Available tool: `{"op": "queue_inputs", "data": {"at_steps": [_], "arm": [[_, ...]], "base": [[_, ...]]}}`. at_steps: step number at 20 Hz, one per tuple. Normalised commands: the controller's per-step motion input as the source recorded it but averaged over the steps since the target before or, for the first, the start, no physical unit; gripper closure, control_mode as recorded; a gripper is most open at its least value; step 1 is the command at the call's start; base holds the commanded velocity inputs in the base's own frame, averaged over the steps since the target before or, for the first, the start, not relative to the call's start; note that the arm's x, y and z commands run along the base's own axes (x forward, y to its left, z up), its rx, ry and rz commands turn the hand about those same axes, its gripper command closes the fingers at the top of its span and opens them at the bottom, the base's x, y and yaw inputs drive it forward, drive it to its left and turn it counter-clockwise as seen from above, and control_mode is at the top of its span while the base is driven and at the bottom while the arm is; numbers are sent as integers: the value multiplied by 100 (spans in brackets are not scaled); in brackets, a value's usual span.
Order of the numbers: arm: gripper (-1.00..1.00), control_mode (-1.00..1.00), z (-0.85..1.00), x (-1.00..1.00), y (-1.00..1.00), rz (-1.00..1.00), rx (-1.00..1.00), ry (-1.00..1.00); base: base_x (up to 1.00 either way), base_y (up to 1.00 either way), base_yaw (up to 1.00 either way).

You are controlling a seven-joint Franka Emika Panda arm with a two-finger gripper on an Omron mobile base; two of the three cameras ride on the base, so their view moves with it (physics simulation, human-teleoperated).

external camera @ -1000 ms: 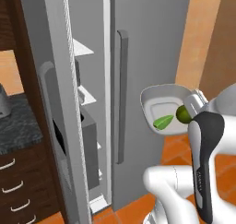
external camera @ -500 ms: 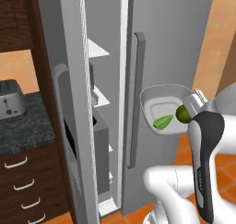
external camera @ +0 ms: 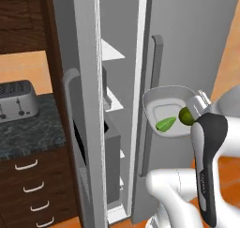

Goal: Take the meat container that has the steak and place it on the second highest rack of the freezer. Then take the vegetable container that has the lemon wedge and lime and place it on the highest rack of the freezer.

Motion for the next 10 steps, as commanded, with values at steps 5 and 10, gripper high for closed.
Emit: {"op": "queue_inputs", "data": {"at_steps": [5,10], "arm": [[100,100,0,0,0,0,0,0],[100,100,0,0,0,0,0,0]], "base": [[24,-5,33],[60,-20,28]]}}
